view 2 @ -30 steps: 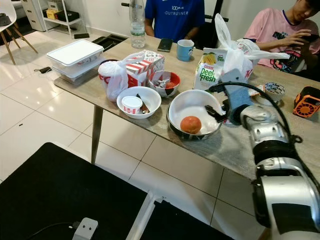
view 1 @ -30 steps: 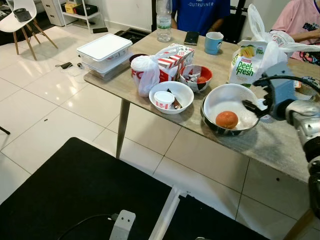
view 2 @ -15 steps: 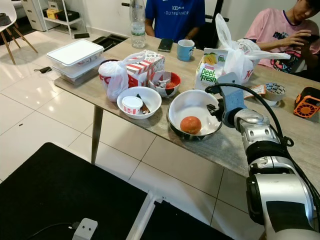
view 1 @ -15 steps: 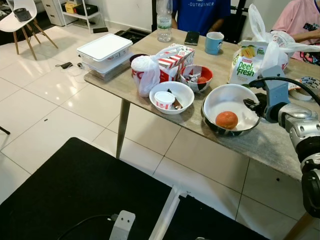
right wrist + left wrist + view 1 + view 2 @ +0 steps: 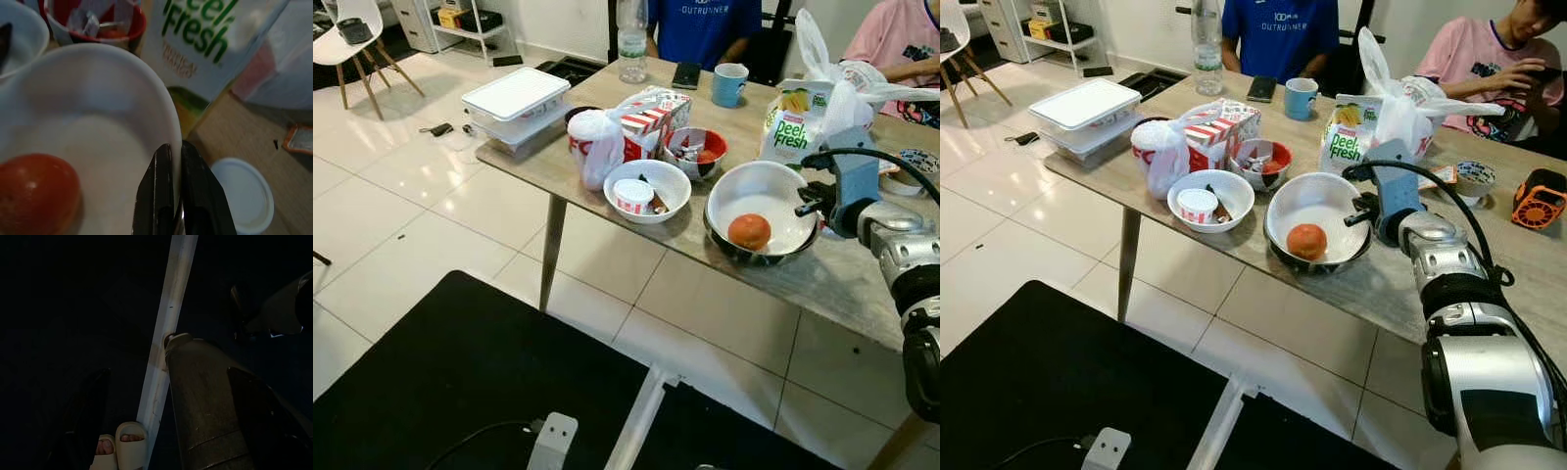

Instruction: Restocking fridge

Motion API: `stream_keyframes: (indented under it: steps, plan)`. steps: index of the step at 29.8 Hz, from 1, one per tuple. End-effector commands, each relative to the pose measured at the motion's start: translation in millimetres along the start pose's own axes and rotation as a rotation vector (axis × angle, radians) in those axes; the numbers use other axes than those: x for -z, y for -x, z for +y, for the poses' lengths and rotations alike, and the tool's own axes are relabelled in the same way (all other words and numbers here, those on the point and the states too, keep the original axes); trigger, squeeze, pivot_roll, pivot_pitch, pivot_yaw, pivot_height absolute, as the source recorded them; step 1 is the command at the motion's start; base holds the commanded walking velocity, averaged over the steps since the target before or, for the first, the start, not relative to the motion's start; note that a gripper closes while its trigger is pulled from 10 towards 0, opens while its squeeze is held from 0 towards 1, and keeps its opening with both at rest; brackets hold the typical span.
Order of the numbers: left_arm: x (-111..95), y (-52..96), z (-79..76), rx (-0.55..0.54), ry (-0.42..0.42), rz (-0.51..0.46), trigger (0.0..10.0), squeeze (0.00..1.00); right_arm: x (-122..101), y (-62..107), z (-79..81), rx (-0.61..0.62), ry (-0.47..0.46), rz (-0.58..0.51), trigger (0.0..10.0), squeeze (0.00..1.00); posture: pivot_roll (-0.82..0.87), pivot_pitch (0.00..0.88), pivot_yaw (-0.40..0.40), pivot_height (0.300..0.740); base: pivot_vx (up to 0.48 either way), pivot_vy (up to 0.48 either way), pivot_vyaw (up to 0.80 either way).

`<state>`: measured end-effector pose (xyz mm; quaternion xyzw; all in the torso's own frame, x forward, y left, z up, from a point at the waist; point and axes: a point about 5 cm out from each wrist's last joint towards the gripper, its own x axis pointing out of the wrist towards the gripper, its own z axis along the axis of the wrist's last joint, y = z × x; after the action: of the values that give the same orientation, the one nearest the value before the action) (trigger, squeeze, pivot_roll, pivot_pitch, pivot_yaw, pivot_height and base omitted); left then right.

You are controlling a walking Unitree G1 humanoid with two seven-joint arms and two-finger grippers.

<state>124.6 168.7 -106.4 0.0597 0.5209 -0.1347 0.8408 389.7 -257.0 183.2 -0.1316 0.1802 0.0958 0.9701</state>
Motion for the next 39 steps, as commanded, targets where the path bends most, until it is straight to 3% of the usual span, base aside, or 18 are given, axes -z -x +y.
stream_keyframes:
  steps: [1, 13, 16, 23, 24, 31, 39]
  plan:
    - [41.3, 6.5, -14.1, 0.055, 0.017, 0.161, 10.0, 0.00, 4.6, 3.1, -7.0, 0.021, -0.014, 0.026, 0.0, 0.00, -0.03, 0.044, -0.035, 0.740, 0.000, 0.000, 0.00]
    - [39.8, 6.2, -13.1, 0.053, 0.020, 0.156, 10.0, 0.00, -0.5, 14.9, -27.7, 0.023, -0.180, 0.017, 0.0, 0.00, -0.04, 0.041, -0.040, 0.740, 0.000, 0.000, 0.00]
    - [39.0, 5.8, -14.6, 0.056, 0.022, 0.154, 10.0, 0.00, 8.0, 23.5, -37.2, -0.013, -0.267, 0.047, 0.0, 0.00, -0.04, 0.041, -0.044, 0.740, 0.000, 0.000, 0.00]
    - [39.6, 5.6, -16.4, 0.060, 0.025, 0.156, 10.0, 0.00, 20.4, 29.6, -41.0, -0.051, -0.372, 0.078, 0.0, 0.00, -0.05, 0.045, -0.055, 0.740, 0.000, 0.000, 0.00]
    - [40.2, 5.7, -17.4, 0.062, 0.025, 0.157, 10.0, 0.00, 26.7, 33.2, -41.7, -0.088, -0.427, 0.093, 0.0, 0.00, -0.05, 0.045, -0.055, 0.740, 0.000, 0.000, 0.00]
    - [40.6, 5.8, -17.6, 0.063, 0.025, 0.158, 10.0, 0.00, 27.3, 36.0, -43.3, -0.108, -0.485, 0.083, 0.0, 0.00, -0.05, 0.045, -0.055, 0.740, 0.000, 0.000, 0.00]
    - [39.1, 5.4, -16.8, 0.061, 0.021, 0.155, 10.0, 0.00, 14.7, 45.4, -58.4, -0.070, -0.560, 0.012, 0.0, 0.00, -0.06, 0.040, -0.056, 0.740, 0.000, 0.000, 0.00]
